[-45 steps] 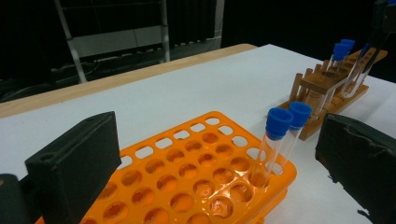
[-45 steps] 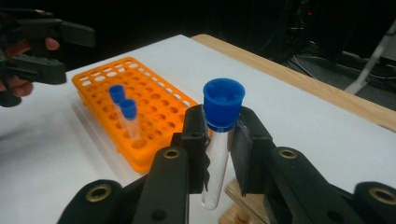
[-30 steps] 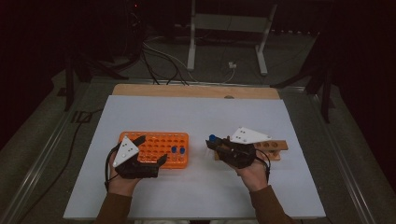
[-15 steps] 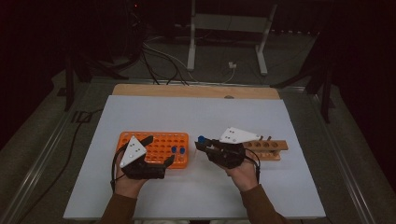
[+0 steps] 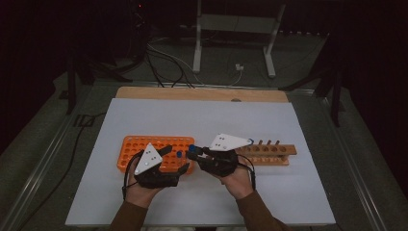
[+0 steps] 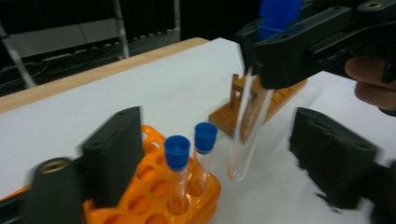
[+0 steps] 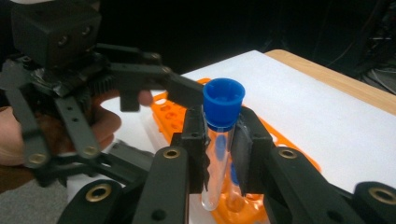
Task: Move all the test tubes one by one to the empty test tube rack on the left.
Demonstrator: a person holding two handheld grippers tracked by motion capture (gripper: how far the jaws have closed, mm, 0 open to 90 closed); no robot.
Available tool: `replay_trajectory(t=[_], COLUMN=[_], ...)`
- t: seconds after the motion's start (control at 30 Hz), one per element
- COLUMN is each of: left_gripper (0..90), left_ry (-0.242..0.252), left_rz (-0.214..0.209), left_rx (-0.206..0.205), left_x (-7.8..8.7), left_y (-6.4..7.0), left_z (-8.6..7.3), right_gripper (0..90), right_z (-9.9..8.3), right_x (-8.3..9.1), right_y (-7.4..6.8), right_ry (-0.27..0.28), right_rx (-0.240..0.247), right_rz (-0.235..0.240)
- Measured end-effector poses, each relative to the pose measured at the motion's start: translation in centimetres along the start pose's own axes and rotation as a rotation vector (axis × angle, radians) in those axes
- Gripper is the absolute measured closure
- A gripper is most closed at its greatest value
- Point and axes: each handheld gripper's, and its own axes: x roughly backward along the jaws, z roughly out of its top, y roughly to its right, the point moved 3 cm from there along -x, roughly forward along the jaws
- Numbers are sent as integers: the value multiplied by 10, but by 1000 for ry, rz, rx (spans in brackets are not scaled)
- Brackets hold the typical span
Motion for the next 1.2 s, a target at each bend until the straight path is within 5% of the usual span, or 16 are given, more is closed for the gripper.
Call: replay_trajectory(t=[0.47,0.6,0.8,0.93,1.2], left_gripper=[759,776,778,778,779], left_ry=[-7,-5,7,21,26], left_rz=[-83,-93,-81,-58,-8], left_rx=[-47,-46,-40,-16,4], left_x=[0,1,5,10,13], left_y=[6,5,0,-7,-18], left_z=[-1,-2,-2,-3,-9], right_gripper=[767,757,377,206,150], right_z=[0,0,1,1,-4], right_x=[-13,-13,-6,1,14], right_y=[-12,-12,-7,-3,4], right_ry=[-15,-14,17,17,8], right_rx=[17,15,-17,-28,-23], right_rz=[37,46,39,7,-51])
